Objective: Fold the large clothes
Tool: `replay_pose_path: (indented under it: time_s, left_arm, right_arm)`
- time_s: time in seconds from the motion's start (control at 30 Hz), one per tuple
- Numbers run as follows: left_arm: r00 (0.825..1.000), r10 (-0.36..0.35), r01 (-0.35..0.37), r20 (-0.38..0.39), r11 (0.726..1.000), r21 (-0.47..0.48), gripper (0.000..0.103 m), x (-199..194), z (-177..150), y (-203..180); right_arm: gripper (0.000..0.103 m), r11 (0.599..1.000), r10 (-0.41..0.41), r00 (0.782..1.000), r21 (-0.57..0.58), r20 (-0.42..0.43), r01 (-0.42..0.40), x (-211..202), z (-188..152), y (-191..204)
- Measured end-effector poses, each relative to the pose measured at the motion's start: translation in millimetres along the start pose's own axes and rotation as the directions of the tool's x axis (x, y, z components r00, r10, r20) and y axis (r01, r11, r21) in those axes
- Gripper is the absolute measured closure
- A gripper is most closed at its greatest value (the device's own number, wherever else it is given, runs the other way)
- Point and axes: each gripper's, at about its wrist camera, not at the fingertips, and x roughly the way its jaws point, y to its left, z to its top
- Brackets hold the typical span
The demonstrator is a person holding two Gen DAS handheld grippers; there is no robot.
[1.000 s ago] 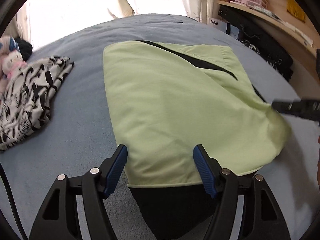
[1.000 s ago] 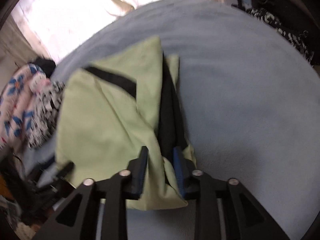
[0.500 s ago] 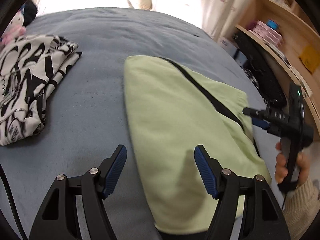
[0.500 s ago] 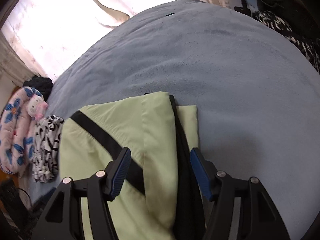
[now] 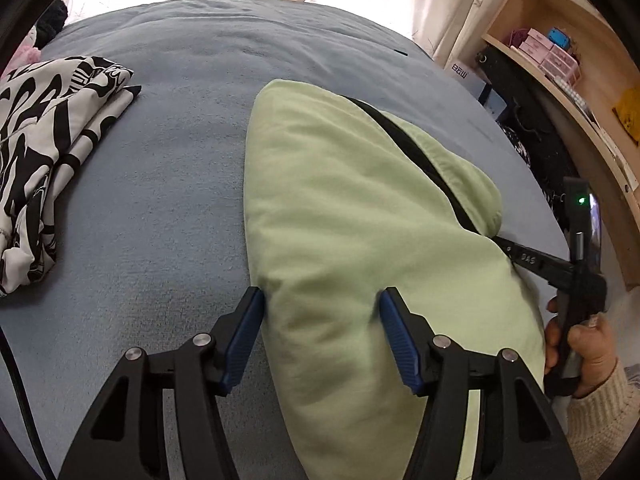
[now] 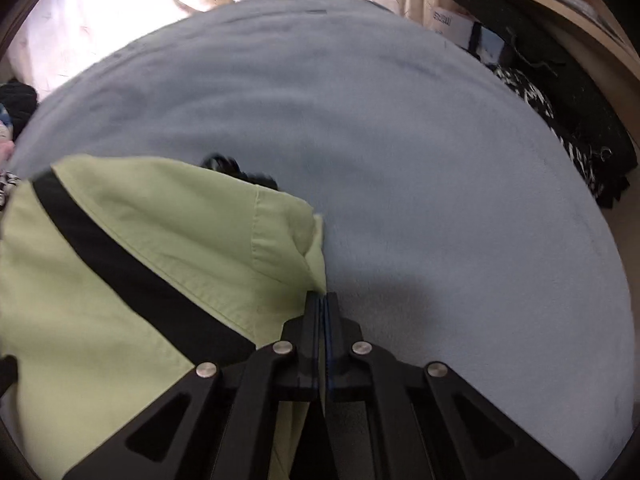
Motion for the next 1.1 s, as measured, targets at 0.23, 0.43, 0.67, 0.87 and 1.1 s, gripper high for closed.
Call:
replay_pose_path:
  time_s: [0.23, 0.43, 0.67, 0.87, 1.1]
  left_arm:
    - [1.000, 0.008, -0.008, -0.014, 1.000, -0.014, 0.044, -2.3, 3.7, 0.3]
    - [1.000, 0.028, -0.028, 0.003, 1.000, 0.000, 0.044, -12.5, 3.0, -10.9]
    - [0.994, 0.013, -0.019, 0.111, 0.998, 0.055, 0.034, -60.6, -20.2, -28.4]
    - [0.999, -0.030, 0.031, -0.024, 0.999, 0.039, 0.028, -48.5, -58.6, -29.9]
    - [0.999, 0.012, -0.010, -0.040, 0.999, 0.037, 0.023, -29.5, -76.8, -28.7]
  right_arm:
    - [0.098, 1.000, 0.003, 1.000, 0.004, -0.011, -0.003, -32.1, 5.7, 1.3]
    - [0.072, 0.992, 0.117, 0.989, 0.029, 0.085, -0.120, -91.5, -4.5, 6.2]
    - [0.071, 0.951, 0.310, 0.949, -0.019, 0.055, -0.310, -123.0, -41.9, 44.1]
    - [0.071, 0.938, 0.330, 0.943, -0.092, -0.051, -0.333, -103.1, -86.0, 71.9]
    - [0.074, 0.993, 0.104, 0.994, -0.065, 0.021, -0.102, -90.5, -101.8, 13.1]
